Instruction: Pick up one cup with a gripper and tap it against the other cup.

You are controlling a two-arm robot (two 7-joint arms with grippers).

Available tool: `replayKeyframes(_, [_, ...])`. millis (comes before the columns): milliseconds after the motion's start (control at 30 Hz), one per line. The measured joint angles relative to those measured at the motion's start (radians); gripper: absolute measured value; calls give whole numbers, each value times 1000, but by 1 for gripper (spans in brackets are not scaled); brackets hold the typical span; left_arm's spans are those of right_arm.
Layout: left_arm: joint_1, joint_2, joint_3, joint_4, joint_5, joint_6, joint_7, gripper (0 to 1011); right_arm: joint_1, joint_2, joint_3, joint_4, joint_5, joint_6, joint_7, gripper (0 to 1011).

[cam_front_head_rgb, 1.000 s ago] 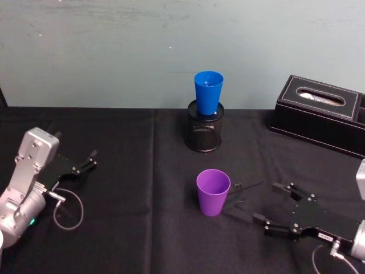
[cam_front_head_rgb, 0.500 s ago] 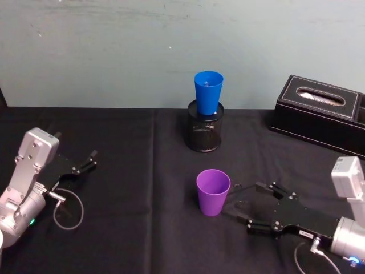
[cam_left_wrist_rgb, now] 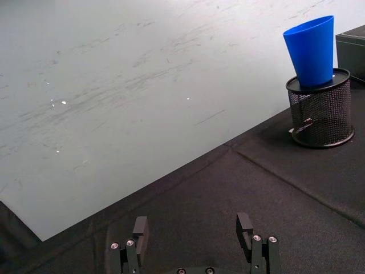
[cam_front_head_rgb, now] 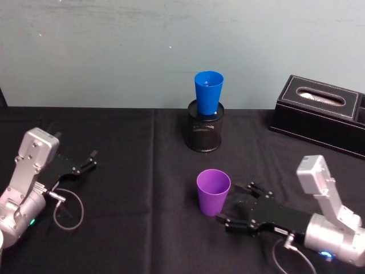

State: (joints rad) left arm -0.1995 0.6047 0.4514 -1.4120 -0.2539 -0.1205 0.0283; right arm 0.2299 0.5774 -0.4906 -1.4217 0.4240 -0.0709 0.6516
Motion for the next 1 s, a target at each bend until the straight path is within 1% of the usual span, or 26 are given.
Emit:
replayKeyframes(100, [0, 0, 0, 0, 0, 0, 0, 1012, 15, -23, -7, 20, -12, 0, -12, 1003])
replayKeyframes(200, [0, 0, 0, 0, 0, 0, 0, 1011, 36, -63, -9, 53, -22, 2, -38, 1003])
replayKeyframes(300, [0, 0, 0, 0, 0, 0, 0, 1011, 47, -91, -6, 75, -27, 4, -59, 1003])
replayKeyframes(500, [0, 0, 0, 0, 0, 0, 0, 1011, 60, -131, 3, 113, -34, 5, -82, 1003])
replayKeyframes(667, [0, 0, 0, 0, 0, 0, 0, 1012, 66, -148, 12, 135, -27, 11, -82, 1003])
replayKeyframes(767, [0, 0, 0, 0, 0, 0, 0, 1011, 67, -156, 17, 145, -11, 16, -71, 1003])
replayKeyframes(833, [0, 0, 0, 0, 0, 0, 0, 1011, 68, -158, 18, 149, -5, 17, -64, 1003])
replayKeyframes(1000, [0, 0, 0, 0, 0, 0, 0, 1011, 67, -157, 18, 147, -6, 17, -64, 1003])
